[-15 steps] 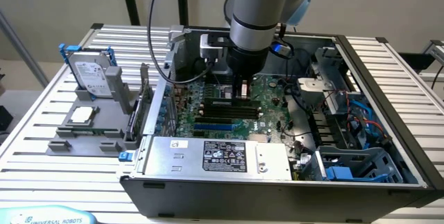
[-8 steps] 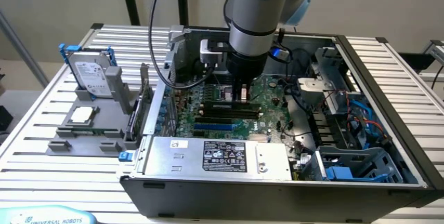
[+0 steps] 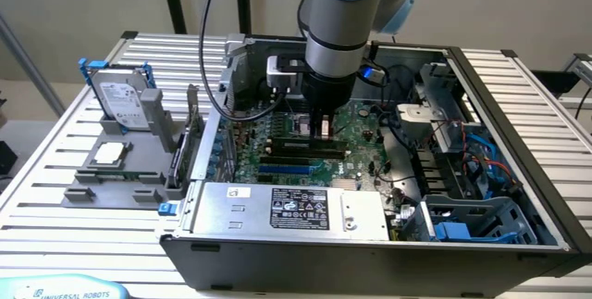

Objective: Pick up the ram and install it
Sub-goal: 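Insert the ram into the slot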

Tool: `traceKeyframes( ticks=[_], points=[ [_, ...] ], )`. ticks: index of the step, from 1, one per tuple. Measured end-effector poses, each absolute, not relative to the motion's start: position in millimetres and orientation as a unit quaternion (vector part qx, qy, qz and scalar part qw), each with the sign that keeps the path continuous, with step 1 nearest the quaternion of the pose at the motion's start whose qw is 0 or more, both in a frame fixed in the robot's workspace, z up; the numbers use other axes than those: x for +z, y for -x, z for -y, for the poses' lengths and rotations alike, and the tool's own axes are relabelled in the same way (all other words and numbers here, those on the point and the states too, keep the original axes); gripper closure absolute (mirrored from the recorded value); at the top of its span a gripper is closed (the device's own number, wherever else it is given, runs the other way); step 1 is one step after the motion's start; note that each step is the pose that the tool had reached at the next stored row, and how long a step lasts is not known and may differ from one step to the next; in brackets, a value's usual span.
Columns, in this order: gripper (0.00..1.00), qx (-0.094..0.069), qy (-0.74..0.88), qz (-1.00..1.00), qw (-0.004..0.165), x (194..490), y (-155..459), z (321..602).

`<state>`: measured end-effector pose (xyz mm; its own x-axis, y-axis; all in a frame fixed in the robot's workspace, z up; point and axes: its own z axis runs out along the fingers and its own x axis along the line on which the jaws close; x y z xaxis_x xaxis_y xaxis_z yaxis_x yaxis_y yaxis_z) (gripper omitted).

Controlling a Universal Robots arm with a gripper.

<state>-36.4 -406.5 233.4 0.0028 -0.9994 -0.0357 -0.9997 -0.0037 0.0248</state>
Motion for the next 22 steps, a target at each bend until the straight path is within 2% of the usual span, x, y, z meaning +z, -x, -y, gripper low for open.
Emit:
traceKeyframes(
  ticks=[22],
  points=[
    [0.86, 0.014, 0.708, -0.706, 0.001, 227.8, 38.6, 400.6]
  ],
)
